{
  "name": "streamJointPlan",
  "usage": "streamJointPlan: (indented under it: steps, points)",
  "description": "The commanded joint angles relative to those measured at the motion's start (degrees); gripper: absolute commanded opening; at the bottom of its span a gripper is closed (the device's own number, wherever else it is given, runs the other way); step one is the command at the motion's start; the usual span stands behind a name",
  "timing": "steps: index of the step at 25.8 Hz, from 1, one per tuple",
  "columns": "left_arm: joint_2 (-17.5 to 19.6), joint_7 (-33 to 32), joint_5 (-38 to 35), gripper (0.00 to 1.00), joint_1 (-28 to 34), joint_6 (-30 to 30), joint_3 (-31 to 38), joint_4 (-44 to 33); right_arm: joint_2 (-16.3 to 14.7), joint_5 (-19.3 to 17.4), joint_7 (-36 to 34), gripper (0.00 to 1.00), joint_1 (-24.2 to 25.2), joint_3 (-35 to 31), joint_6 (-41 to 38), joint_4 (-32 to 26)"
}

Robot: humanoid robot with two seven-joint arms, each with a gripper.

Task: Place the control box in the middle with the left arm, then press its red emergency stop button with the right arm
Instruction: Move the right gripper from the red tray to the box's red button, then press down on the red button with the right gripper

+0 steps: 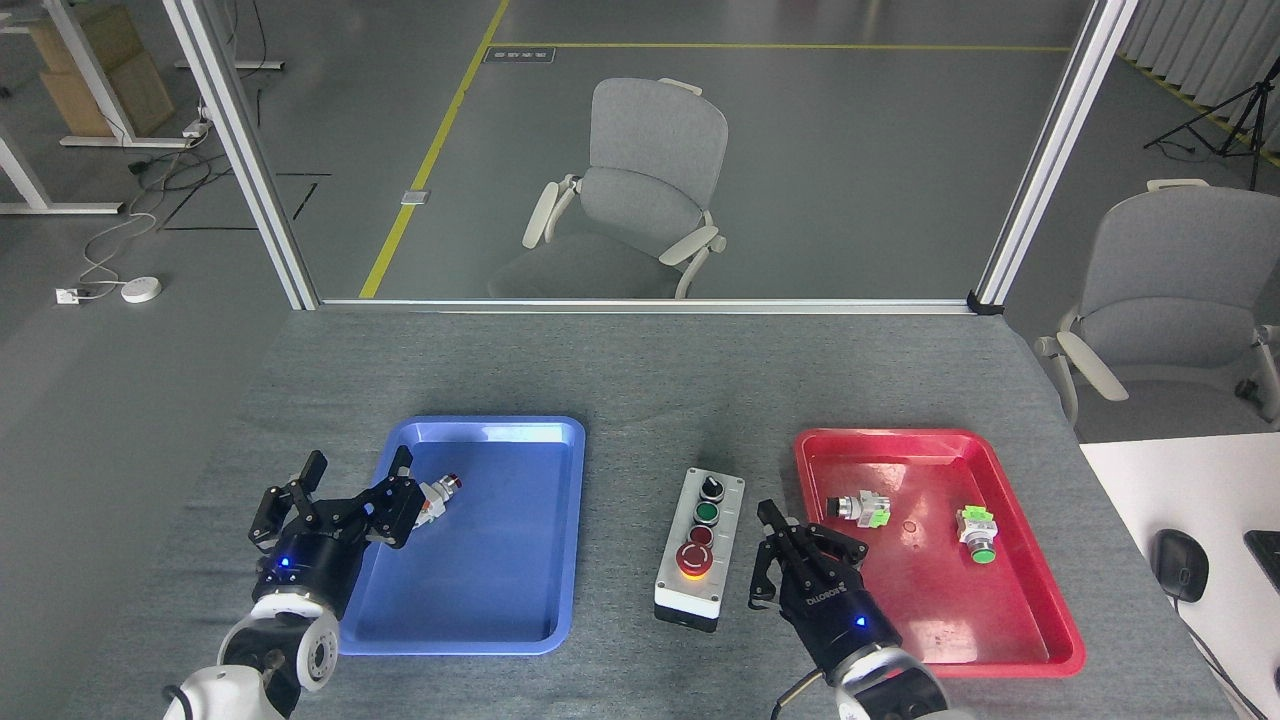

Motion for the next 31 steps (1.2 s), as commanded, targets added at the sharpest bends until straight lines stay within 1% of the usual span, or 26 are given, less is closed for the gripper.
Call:
streamJointPlan:
  steps: [1,4,7,8,12,15,20,24,26,29,30,31]
  points:
    - [-0.7,0.6,0.1,0.99,0.5,-0.1,-0.2,-0.1,2.3,0.0,1.7,0.00,-1.8,4.3,1.2,2.7]
    - [-3.5,0.7,0.0,0.99,1.4,-0.2,-0.4,0.1,3.6,0.1,2.0,0.00,-2.6,6.5,1.9,4.3]
    - [-6.8,0.7,-0.6,0.99,2.9,-0.1,-0.5,0.6,3.8,0.2,2.1,0.00,-2.6,7.3,2.2,5.2]
    - [-7.4,0.7,-0.9,0.99,3.1,-0.1,-0.5,1.1,4.0,0.2,2.1,0.00,-2.6,7.6,2.3,5.9]
    - [-7.6,2.2,-0.9,0.99,2.9,-0.1,-0.5,2.0,4.6,0.4,2.0,0.00,-2.7,7.7,2.3,8.5]
    - [-7.4,2.7,-1.0,0.99,3.0,-0.2,-0.6,2.0,4.3,1.1,2.0,0.00,-2.7,7.7,2.4,9.4]
    - [-7.8,2.8,0.1,0.99,3.0,-0.2,-0.5,2.0,4.6,1.1,1.9,0.00,-2.6,7.7,2.4,10.9]
    - [-7.8,2.8,0.1,0.99,3.0,-0.2,-0.5,2.0,4.3,0.6,1.2,0.00,-2.1,7.4,3.3,9.5]
    - [-7.8,2.8,0.1,0.99,3.0,-0.2,-0.5,2.0,4.2,0.0,0.6,0.00,-2.1,6.8,4.1,6.9]
    - [-7.8,2.8,0.0,0.99,3.0,-0.2,-0.5,2.0,4.3,-2.5,-2.0,0.00,-1.5,3.9,6.3,3.2]
    - [-7.8,2.8,0.0,0.99,3.0,-0.2,-0.5,2.0,4.3,-2.9,-2.2,0.07,-0.5,2.9,7.7,1.6]
    - [-7.8,2.8,0.1,0.99,3.0,-0.2,-0.5,2.0,4.2,-2.9,-2.2,0.17,0.2,2.0,8.7,0.4]
